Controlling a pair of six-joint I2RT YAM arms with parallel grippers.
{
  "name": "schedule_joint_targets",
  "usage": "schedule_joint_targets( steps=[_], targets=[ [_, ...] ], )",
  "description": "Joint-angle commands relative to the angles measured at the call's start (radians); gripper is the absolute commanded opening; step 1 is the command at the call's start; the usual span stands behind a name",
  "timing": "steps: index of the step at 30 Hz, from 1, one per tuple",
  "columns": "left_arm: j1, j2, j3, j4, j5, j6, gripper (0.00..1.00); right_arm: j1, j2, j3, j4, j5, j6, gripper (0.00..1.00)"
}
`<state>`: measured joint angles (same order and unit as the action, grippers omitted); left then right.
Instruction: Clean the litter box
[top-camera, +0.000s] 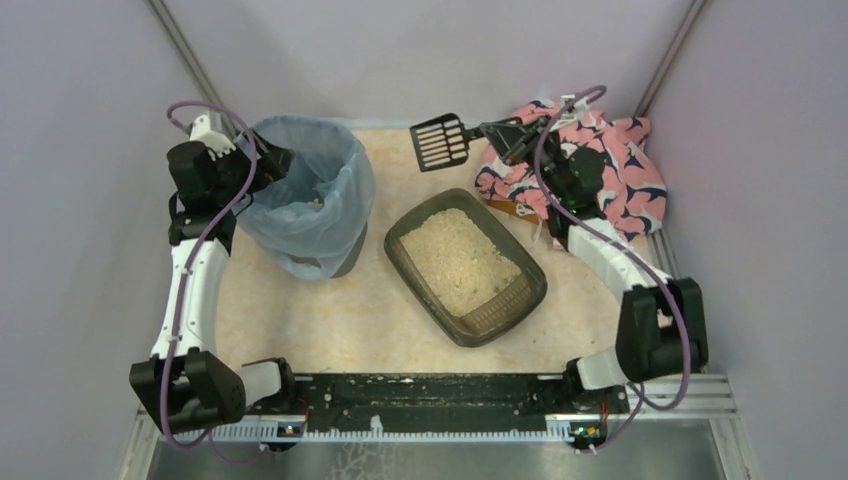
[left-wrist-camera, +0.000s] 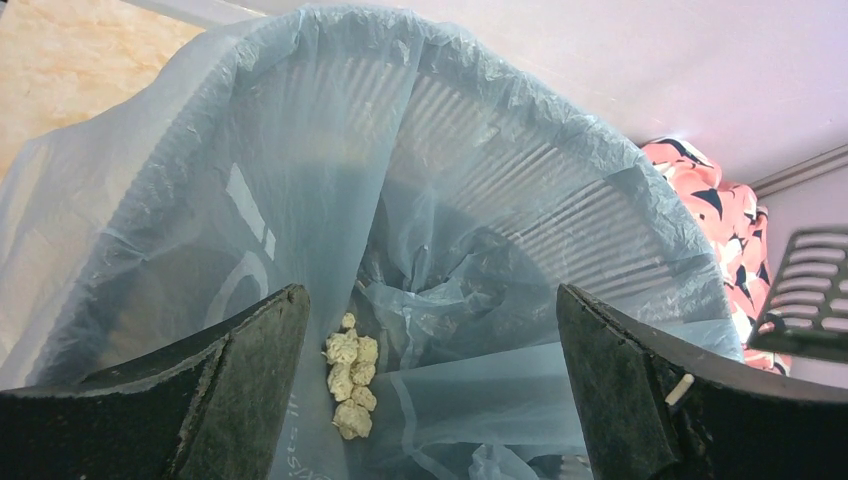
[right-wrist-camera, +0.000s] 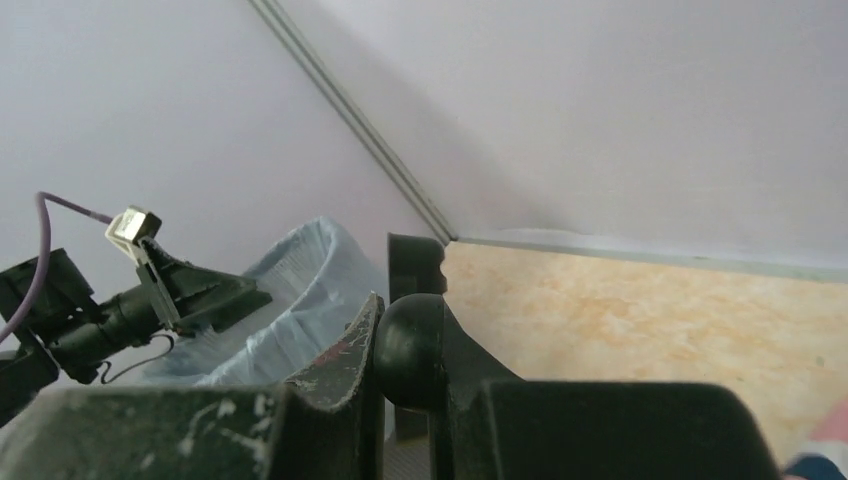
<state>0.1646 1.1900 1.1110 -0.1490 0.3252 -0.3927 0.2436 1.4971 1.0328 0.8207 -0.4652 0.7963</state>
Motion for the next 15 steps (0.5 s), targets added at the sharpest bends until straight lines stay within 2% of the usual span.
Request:
schedule_joint_targets(
  steps=[1, 9, 15],
  targets=[
    [0.007, 0.001, -0.007, 0.035, 0.030, -0.006, 0.99, -0.015, -0.201, -0.160, -0.034, 0.038, -0.121, 0.00],
    [0.007, -0.008, -0.011, 0.033, 0.026, -0.001, 0.99, -0.003, -0.368, -0.445, -0.308, 0.140, -0.307, 0.00],
    [0.008, -0.009, -0.017, 0.032, 0.016, -0.010, 0.99, 0.041, -0.350, -0.600, -0.297, 0.206, -0.331, 0.00]
  ],
)
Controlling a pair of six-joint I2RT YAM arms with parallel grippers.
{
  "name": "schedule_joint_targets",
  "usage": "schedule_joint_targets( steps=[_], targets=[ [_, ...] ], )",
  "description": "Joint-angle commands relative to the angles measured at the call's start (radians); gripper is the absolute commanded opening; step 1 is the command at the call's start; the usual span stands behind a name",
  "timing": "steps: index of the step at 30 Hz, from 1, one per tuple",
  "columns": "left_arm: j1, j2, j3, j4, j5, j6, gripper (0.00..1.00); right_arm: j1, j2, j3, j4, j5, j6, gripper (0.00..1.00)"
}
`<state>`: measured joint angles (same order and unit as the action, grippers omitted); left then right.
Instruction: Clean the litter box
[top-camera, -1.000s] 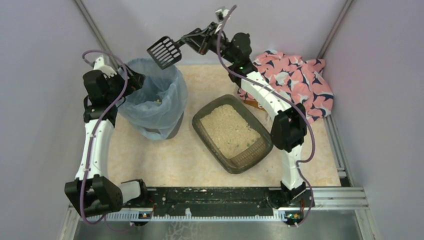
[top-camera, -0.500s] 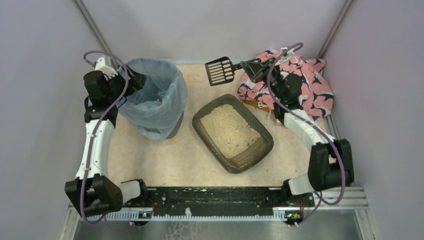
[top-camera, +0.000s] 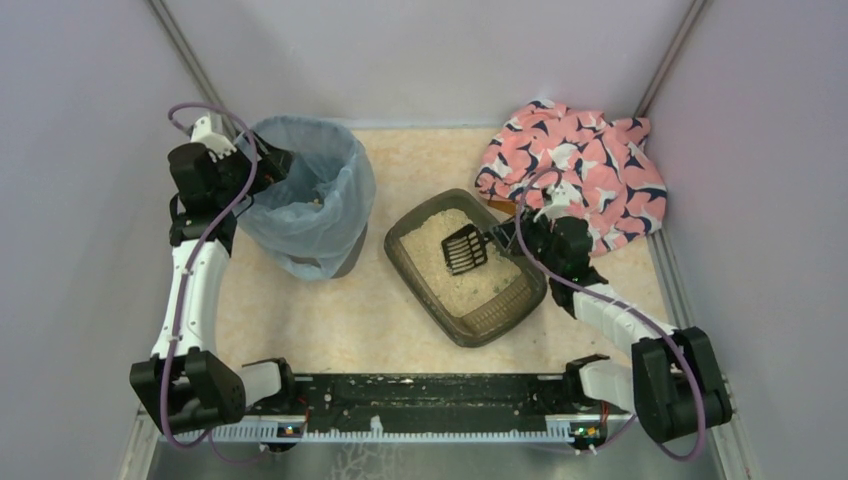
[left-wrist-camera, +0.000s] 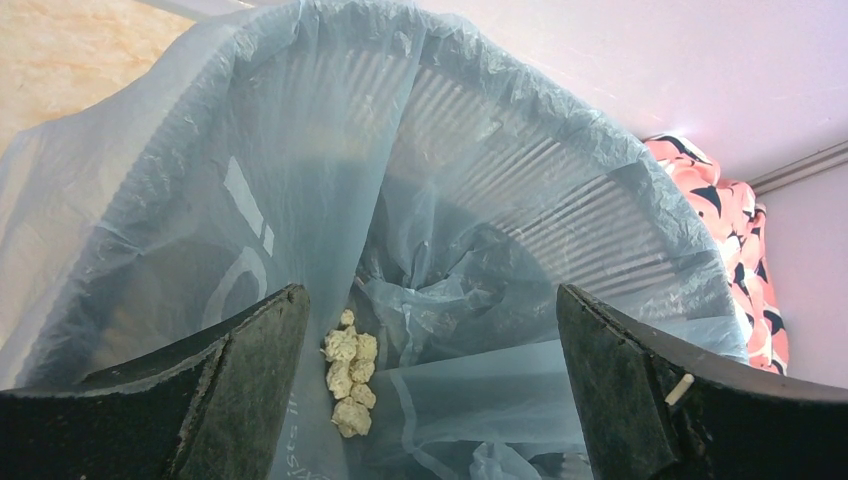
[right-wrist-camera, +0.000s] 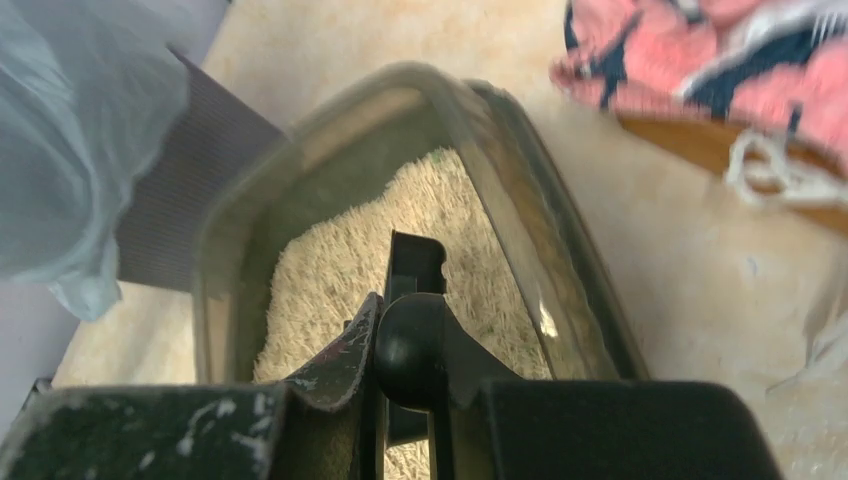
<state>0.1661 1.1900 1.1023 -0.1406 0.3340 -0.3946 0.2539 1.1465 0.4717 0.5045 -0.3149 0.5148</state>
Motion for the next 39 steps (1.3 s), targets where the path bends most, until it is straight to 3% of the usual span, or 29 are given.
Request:
schedule_joint_targets(
  steps=[1, 5, 6, 12, 17, 25, 39],
  targets=[
    [0.007, -0.006, -0.009, 0.026, 0.008, -0.012, 0.99, 0.039, 0.015, -0.048, 0.035, 0.053, -0.041, 0.00],
    [0.007, 0.004, -0.009, 0.032, 0.019, -0.032, 0.99, 0.078, 0.078, -0.037, 0.057, 0.057, -0.035, 0.00],
    [0.007, 0.006, -0.008, 0.032, 0.020, -0.035, 0.99, 0.084, 0.092, -0.030, 0.057, 0.060, -0.034, 0.06],
    [0.007, 0.007, -0.013, 0.048, 0.032, -0.039, 0.99, 0.087, 0.088, -0.003, 0.050, 0.087, 0.001, 0.69],
    [0.007, 0.013, -0.014, 0.048, 0.034, -0.039, 0.99, 0.055, -0.019, 0.075, -0.187, 0.297, -0.053, 0.96],
    [0.007, 0.021, -0.010, 0.048, 0.061, -0.052, 0.99, -0.119, -0.195, 0.108, -0.326, 0.351, -0.071, 0.98],
    [0.007, 0.017, -0.017, 0.066, 0.098, -0.050, 0.99, -0.128, -0.284, 0.036, -0.343, 0.282, -0.038, 0.98]
  ],
)
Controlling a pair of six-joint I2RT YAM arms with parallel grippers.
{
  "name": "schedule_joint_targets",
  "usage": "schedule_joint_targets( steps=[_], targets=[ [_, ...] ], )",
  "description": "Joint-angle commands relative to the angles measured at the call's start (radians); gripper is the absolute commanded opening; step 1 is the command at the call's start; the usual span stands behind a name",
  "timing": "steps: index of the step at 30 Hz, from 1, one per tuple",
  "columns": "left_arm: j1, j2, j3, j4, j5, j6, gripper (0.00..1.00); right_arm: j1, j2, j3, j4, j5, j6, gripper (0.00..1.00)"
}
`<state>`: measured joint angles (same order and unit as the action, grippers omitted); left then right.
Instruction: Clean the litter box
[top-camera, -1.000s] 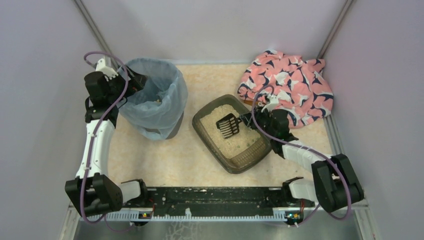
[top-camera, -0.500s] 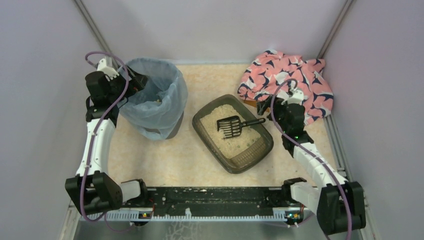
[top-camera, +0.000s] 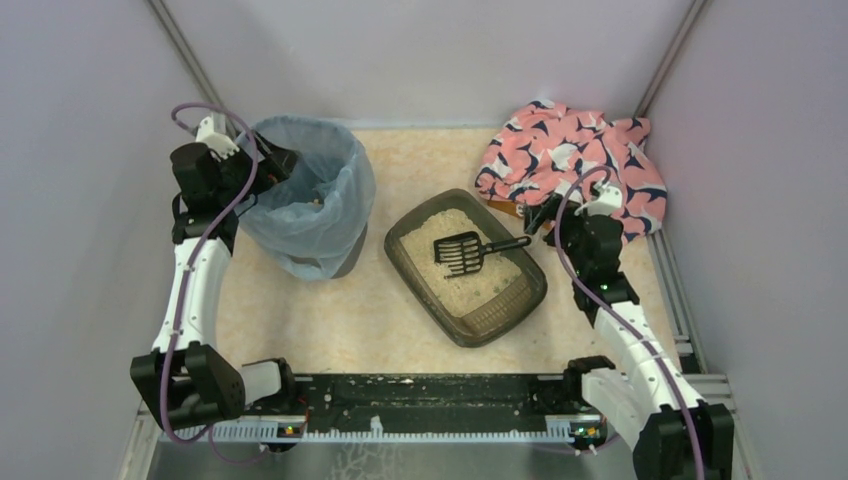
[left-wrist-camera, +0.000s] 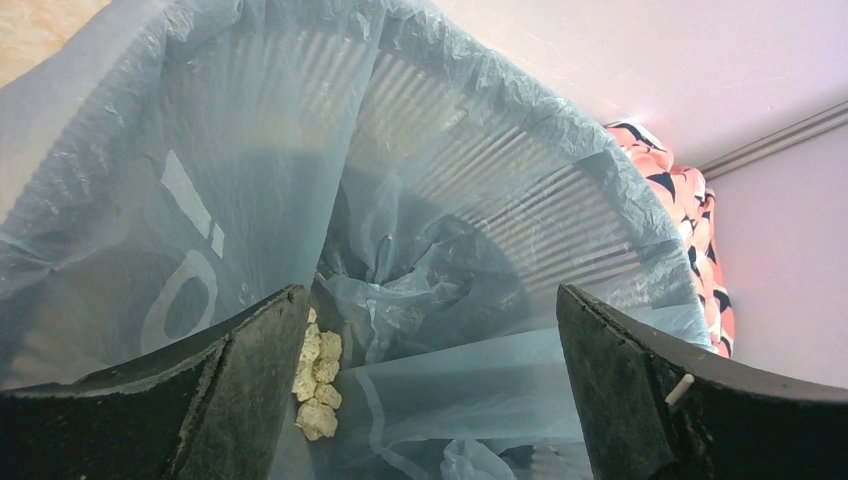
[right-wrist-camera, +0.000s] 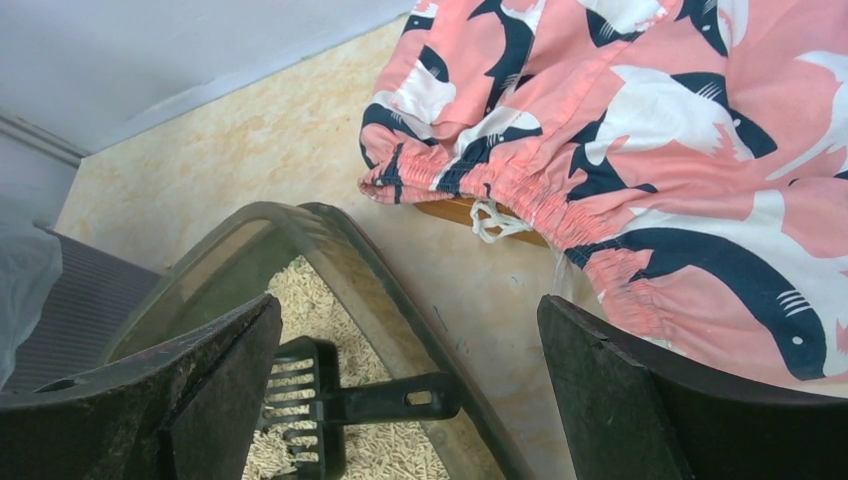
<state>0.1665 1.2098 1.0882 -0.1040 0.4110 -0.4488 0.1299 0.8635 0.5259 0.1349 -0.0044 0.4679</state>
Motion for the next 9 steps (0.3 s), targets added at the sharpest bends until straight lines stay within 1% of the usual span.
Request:
schedule_joint_targets(
  steps=[1, 4, 9],
  targets=[
    [0.006, -0.003, -0.002, 0.028, 0.023, 0.007, 0.99, -0.004, 0.009, -0.018, 0.033, -0.034, 0.008, 0.98],
    [0.006, 0.007, 0.007, 0.023, 0.053, 0.016, 0.99, -0.004, 0.044, -0.010, 0.057, -0.056, 0.012, 0.98],
    [0.005, 0.008, 0.008, 0.020, 0.056, 0.018, 0.99, -0.004, 0.093, 0.007, 0.081, -0.082, 0.024, 0.97]
  ],
)
